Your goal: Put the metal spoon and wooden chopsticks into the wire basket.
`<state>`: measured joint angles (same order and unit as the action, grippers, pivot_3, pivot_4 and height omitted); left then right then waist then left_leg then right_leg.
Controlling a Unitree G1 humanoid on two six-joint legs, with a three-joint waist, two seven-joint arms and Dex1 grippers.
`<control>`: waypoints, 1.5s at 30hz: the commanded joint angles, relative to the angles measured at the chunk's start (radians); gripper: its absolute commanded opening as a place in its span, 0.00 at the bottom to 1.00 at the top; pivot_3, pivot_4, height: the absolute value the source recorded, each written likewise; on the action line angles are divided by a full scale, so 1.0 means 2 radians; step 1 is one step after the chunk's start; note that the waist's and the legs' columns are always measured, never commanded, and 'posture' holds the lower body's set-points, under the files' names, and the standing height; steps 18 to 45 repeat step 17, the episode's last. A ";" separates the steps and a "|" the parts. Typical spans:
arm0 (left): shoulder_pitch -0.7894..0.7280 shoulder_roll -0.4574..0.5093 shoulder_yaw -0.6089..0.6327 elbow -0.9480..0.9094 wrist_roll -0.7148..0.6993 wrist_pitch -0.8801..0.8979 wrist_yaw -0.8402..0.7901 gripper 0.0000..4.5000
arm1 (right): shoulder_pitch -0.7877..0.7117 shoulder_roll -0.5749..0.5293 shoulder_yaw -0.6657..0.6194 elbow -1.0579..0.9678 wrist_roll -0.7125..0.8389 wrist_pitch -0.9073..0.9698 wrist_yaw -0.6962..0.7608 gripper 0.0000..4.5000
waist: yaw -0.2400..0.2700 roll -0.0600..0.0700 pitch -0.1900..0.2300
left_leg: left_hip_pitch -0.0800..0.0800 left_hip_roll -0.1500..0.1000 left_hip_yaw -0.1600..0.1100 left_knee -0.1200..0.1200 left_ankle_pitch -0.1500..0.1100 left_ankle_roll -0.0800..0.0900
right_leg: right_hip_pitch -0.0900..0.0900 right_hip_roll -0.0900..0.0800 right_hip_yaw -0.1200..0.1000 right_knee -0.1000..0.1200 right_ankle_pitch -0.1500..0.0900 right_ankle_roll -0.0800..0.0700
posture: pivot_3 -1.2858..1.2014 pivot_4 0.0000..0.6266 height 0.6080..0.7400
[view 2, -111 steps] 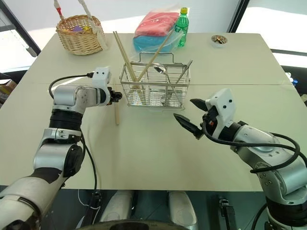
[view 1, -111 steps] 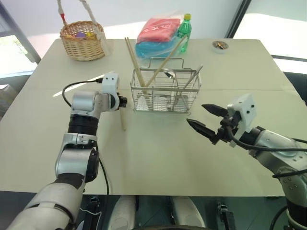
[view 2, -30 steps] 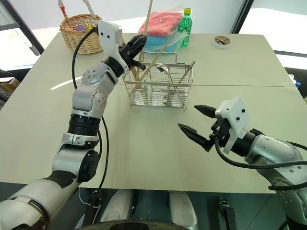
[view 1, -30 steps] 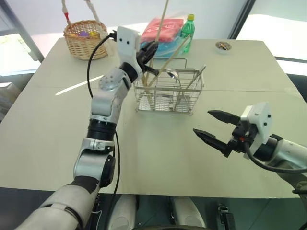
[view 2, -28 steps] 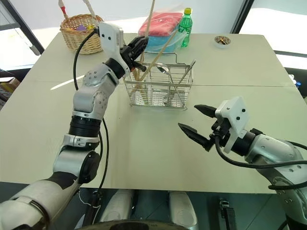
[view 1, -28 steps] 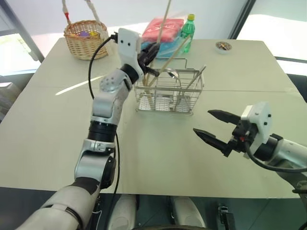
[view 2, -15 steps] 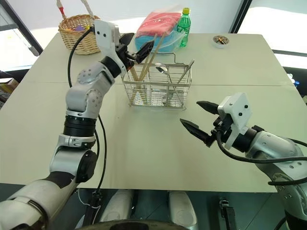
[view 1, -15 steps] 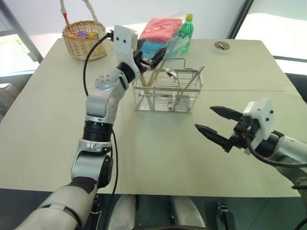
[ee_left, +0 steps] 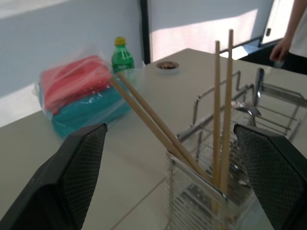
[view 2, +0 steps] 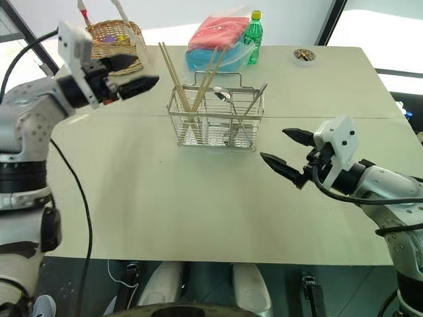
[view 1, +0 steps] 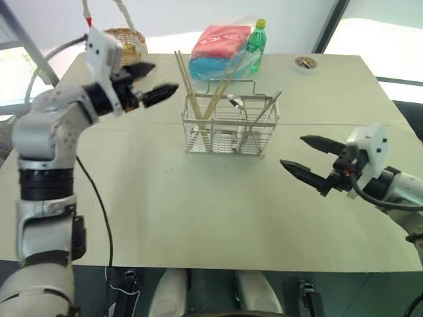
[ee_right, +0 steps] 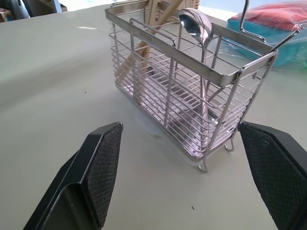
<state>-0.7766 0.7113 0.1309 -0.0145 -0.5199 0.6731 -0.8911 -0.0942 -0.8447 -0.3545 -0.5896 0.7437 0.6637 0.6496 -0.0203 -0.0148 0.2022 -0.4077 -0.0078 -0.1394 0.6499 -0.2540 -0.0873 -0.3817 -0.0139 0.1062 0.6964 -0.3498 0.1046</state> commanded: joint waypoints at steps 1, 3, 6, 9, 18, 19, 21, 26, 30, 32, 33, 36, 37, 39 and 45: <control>0.034 0.036 0.017 -0.061 -0.025 0.007 -0.040 0.99 | -0.015 -0.003 0.003 0.004 -0.010 -0.018 0.010 0.89 | 0.000 0.000 0.000 | 0.000 0.000 0.000 0.000 0.000 0.000 | 0.000 0.000 0.000 0.000 0.000 0.000 | 0.52 0.24 1.00; 0.069 0.056 0.026 -0.085 -0.034 0.004 -0.060 0.99 | -0.023 0.000 0.010 0.010 -0.015 -0.022 0.014 0.89 | 0.000 0.000 0.000 | 0.000 0.000 0.000 0.000 0.000 0.000 | 0.000 0.000 0.000 0.000 0.000 0.000 | 0.52 0.24 1.00; 0.110 0.091 0.048 -0.114 -0.063 0.031 -0.079 0.99 | -0.032 0.003 0.017 0.018 -0.019 -0.027 0.019 0.89 | 0.000 0.000 0.000 | 0.000 0.000 0.000 0.000 0.000 0.000 | 0.000 0.000 0.000 0.000 0.000 0.000 | 0.52 0.24 1.00; 0.134 0.112 0.065 -0.138 -0.076 0.036 -0.084 0.99 | -0.039 0.006 0.025 0.026 -0.020 -0.028 0.025 0.89 | 0.000 0.000 0.000 | 0.000 0.001 0.000 0.000 0.000 0.000 | 0.000 0.000 0.000 0.000 0.000 0.000 | 0.52 0.24 1.00; 0.158 0.120 0.081 -0.164 -0.081 0.033 -0.060 0.99 | -0.071 0.009 0.047 0.043 -0.023 -0.028 0.037 0.89 | 0.000 0.000 0.000 | 0.000 0.001 0.000 0.000 0.000 0.000 | 0.000 0.000 0.000 0.000 0.000 0.000 | 0.52 0.24 1.00; 0.158 0.120 0.081 -0.164 -0.081 0.033 -0.060 0.99 | -0.071 0.009 0.047 0.043 -0.023 -0.028 0.037 0.89 | 0.000 0.000 0.000 | 0.000 0.001 0.000 0.000 0.000 0.000 | 0.000 0.000 0.000 0.000 0.000 0.000 | 0.52 0.24 1.00; 0.158 0.120 0.081 -0.164 -0.081 0.033 -0.060 0.99 | -0.071 0.009 0.047 0.043 -0.023 -0.028 0.037 0.89 | 0.000 0.000 0.000 | 0.000 0.001 0.000 0.000 0.000 0.000 | 0.000 0.000 0.000 0.000 0.000 0.000 | 0.52 0.24 1.00; 0.158 0.120 0.081 -0.164 -0.081 0.033 -0.060 0.99 | -0.071 0.009 0.047 0.043 -0.023 -0.028 0.037 0.89 | 0.000 0.000 0.000 | 0.000 0.001 0.000 0.000 0.000 0.000 | 0.000 0.000 0.000 0.000 0.000 0.000 | 0.52 0.24 1.00; 0.158 0.120 0.081 -0.164 -0.081 0.033 -0.060 0.99 | -0.071 0.009 0.047 0.043 -0.023 -0.028 0.037 0.89 | 0.000 0.000 0.000 | 0.000 0.001 0.000 0.000 0.000 0.000 | 0.000 0.000 0.000 0.000 0.000 0.000 | 0.52 0.24 1.00; 0.158 0.120 0.081 -0.164 -0.081 0.033 -0.060 0.99 | -0.071 0.009 0.047 0.043 -0.023 -0.028 0.037 0.89 | 0.000 0.000 0.000 | 0.000 0.001 0.000 0.000 0.000 0.000 | 0.000 0.000 0.000 0.000 0.000 0.000 | 0.52 0.24 1.00; 0.158 0.120 0.081 -0.164 -0.081 0.033 -0.060 0.99 | -0.071 0.009 0.047 0.043 -0.023 -0.028 0.037 0.89 | 0.000 0.000 0.000 | 0.000 0.001 0.000 0.000 0.000 0.000 | 0.000 0.000 0.000 0.000 0.000 0.000 | 0.52 0.24 1.00; 0.158 0.120 0.081 -0.164 -0.081 0.033 -0.060 0.99 | -0.071 0.009 0.047 0.043 -0.023 -0.028 0.037 0.89 | 0.000 0.000 0.000 | 0.000 0.001 0.000 0.000 0.000 0.000 | 0.000 0.000 0.000 0.000 0.000 0.000 | 0.52 0.24 1.00; 0.158 0.120 0.081 -0.164 -0.081 0.033 -0.060 0.99 | -0.071 0.009 0.047 0.043 -0.023 -0.028 0.037 0.89 | 0.000 0.000 0.000 | 0.000 0.001 0.000 0.000 0.000 0.000 | 0.000 0.000 0.000 0.000 0.000 0.000 | 0.52 0.24 1.00; 0.158 0.120 0.081 -0.164 -0.081 0.033 -0.060 0.99 | -0.071 0.009 0.047 0.043 -0.023 -0.028 0.037 0.89 | 0.000 0.000 0.000 | 0.000 0.001 0.000 0.000 0.000 0.000 | 0.000 0.000 0.000 0.000 0.000 0.000 | 0.52 0.24 1.00; 0.158 0.120 0.081 -0.164 -0.081 0.033 -0.060 0.99 | -0.071 0.009 0.047 0.043 -0.023 -0.028 0.037 0.89 | 0.000 0.000 0.000 | 0.000 0.001 0.000 0.000 0.000 0.000 | 0.000 0.000 0.000 0.000 0.000 0.000 | 0.52 0.24 1.00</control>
